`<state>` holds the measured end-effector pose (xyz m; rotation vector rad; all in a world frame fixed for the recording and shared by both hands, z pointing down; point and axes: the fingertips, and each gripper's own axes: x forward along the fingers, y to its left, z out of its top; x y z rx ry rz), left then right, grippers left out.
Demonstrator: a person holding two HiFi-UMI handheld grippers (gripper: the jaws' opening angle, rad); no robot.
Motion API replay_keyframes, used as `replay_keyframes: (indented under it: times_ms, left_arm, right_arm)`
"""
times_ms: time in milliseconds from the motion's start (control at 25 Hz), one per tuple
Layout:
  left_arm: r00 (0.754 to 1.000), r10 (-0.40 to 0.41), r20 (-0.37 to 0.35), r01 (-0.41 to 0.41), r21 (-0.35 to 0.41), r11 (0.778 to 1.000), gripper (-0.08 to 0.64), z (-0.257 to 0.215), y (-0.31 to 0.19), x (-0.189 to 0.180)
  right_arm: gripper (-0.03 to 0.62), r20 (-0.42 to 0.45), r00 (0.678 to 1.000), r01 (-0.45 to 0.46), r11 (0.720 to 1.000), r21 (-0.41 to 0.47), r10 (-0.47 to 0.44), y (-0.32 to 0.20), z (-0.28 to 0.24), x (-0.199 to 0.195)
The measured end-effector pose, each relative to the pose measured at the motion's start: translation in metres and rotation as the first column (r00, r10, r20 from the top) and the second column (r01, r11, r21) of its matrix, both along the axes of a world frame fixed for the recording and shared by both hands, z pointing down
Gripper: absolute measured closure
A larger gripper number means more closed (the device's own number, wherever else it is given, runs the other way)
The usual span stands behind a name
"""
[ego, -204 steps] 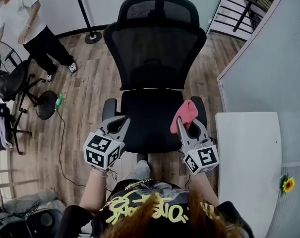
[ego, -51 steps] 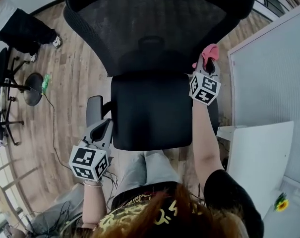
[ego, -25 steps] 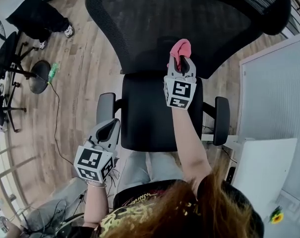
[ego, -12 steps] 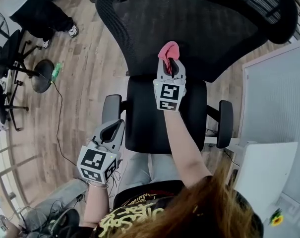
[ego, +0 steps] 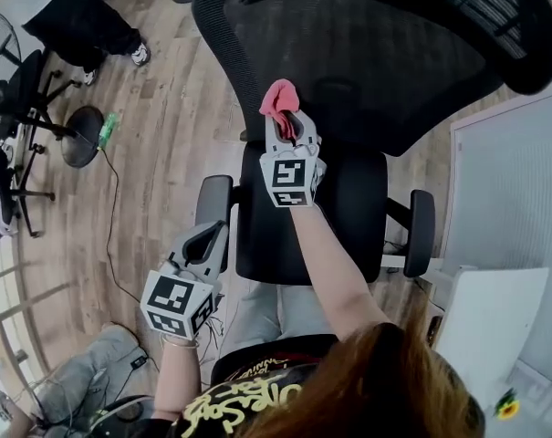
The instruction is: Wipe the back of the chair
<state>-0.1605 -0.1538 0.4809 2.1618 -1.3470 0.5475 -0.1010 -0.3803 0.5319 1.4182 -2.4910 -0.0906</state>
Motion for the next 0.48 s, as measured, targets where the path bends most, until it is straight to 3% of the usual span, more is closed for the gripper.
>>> replay_keyframes:
  times_ms: [480]
  left_arm:
    - [1.0, -0.022, -0.013, 0.022, -0.014, 1.0, 0.566, -0.003, 0.0, -0.017]
  right_arm:
    - [0.531, 0.008, 0.998, 0.058, 0.997, -0.048, -0.058, 0.007, 0.0, -0.048]
